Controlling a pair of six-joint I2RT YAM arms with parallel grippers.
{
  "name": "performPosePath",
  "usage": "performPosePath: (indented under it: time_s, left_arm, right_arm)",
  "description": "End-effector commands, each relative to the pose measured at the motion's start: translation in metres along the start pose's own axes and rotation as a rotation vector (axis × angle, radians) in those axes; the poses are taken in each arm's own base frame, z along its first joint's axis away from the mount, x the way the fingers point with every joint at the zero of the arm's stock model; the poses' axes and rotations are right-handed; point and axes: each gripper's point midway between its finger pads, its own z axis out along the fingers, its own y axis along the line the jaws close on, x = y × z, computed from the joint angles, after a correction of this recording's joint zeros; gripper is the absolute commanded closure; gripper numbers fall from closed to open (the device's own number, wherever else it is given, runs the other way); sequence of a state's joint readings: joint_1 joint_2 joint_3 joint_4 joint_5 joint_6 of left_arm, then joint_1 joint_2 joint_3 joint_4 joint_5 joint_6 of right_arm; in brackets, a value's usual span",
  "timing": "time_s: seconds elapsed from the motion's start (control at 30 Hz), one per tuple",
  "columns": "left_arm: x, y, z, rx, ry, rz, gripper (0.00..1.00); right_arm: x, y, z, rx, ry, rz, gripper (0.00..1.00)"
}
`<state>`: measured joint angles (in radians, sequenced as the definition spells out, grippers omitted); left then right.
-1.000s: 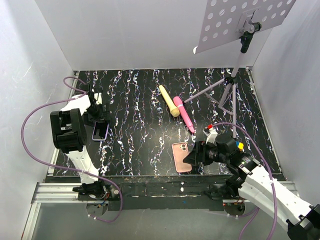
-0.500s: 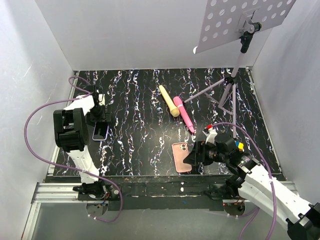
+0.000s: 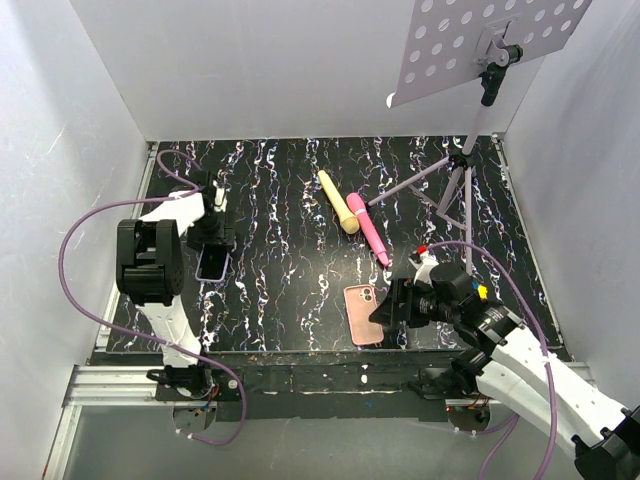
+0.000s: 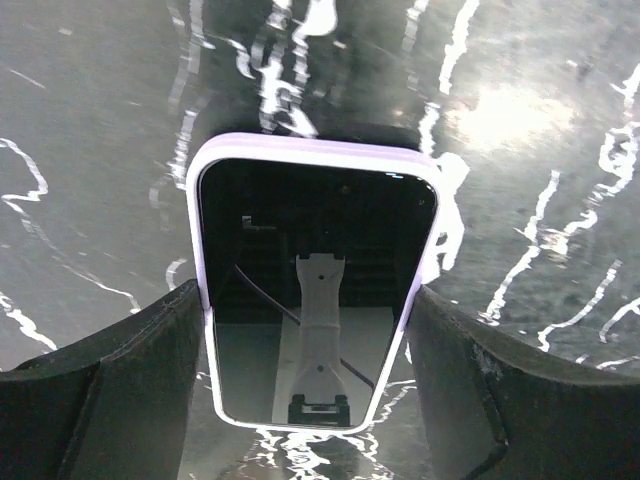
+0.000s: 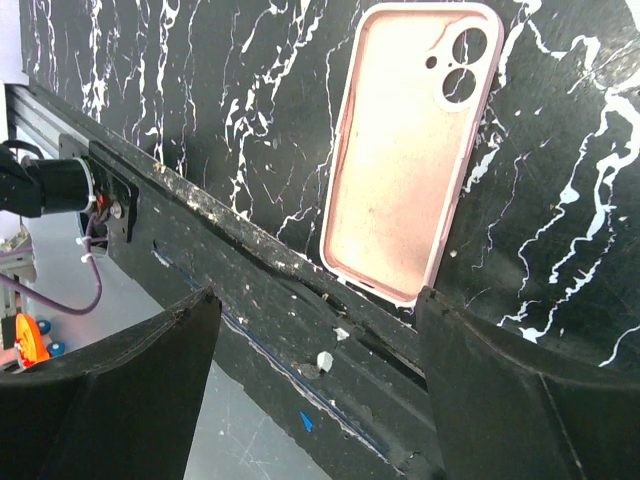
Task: Take the phone out of the phone case
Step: Pick up the phone at the center of the board.
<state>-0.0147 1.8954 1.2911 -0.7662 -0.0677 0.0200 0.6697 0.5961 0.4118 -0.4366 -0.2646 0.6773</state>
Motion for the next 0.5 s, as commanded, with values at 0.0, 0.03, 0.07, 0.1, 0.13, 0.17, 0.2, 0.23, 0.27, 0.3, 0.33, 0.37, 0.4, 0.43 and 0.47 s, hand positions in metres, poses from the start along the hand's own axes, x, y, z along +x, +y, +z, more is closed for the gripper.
performPosePath:
  time_s: [0.0, 0.03, 0.07, 0.1, 0.13, 0.17, 0.2, 0.23, 0.27, 0.3, 0.33, 0.37, 0.4, 0.43, 0.47]
  left_arm:
    - [0.007, -0.020, -0.017, 0.028, -0.041, -0.026, 0.98]
    - [0.006, -0.023, -0.021, 0.033, -0.058, -0.037, 1.00]
    - [0.006, -0.026, -0.026, 0.042, -0.079, -0.050, 1.00]
    - [0.005, -0.030, -0.033, 0.057, -0.104, -0.056, 1.00]
    - [0.004, -0.035, -0.038, 0.073, -0.126, -0.062, 1.00]
    - [0.001, -0.040, -0.047, 0.088, -0.164, -0.077, 1.00]
    - [0.001, -0.046, -0.054, 0.110, -0.195, -0.078, 1.00]
    - [0.002, -0.056, -0.060, 0.149, -0.213, -0.082, 1.00]
    - [0.003, -0.066, -0.066, 0.178, -0.241, -0.084, 1.00]
    - [0.004, -0.077, -0.073, 0.210, -0.272, -0.073, 1.00]
    - [0.005, -0.086, -0.079, 0.229, -0.296, -0.066, 1.00]
    - [0.005, -0.095, -0.088, 0.243, -0.330, -0.057, 1.00]
    - [0.005, -0.106, -0.096, 0.264, -0.362, -0.046, 1.00]
    - [0.004, -0.115, -0.105, 0.279, -0.401, -0.036, 1.00]
    - [0.006, -0.126, -0.112, 0.300, -0.432, -0.022, 1.00]
  right_arm:
    - [-0.026, 0.015, -0.010, 0.007, -0.065, -0.020, 0.16]
    - [-0.028, 0.018, -0.011, 0.003, -0.064, -0.020, 0.16]
    - [-0.031, 0.020, -0.011, 0.002, -0.065, -0.020, 0.16]
    - [-0.033, 0.023, -0.011, -0.002, -0.060, -0.019, 0.16]
    - [-0.036, 0.025, -0.011, -0.005, -0.061, -0.017, 0.16]
    - [-0.038, 0.028, -0.011, -0.007, -0.058, -0.017, 0.16]
    - [-0.041, 0.030, -0.011, -0.003, -0.053, -0.016, 0.16]
    - [-0.045, 0.032, -0.011, 0.000, -0.051, -0.018, 0.16]
    - [-0.048, 0.034, -0.011, 0.005, -0.046, -0.017, 0.16]
    - [-0.051, 0.036, -0.011, 0.010, -0.036, -0.014, 0.16]
    - [-0.055, 0.038, -0.011, 0.012, -0.027, -0.015, 0.16]
    - [-0.058, 0.041, -0.009, 0.014, -0.010, -0.016, 0.15]
    - [-0.064, 0.047, -0.010, 0.009, -0.004, -0.022, 0.15]
    - [-0.067, 0.050, -0.011, 0.007, 0.013, -0.025, 0.14]
    - [-0.071, 0.053, -0.011, 0.008, 0.023, -0.028, 0.14]
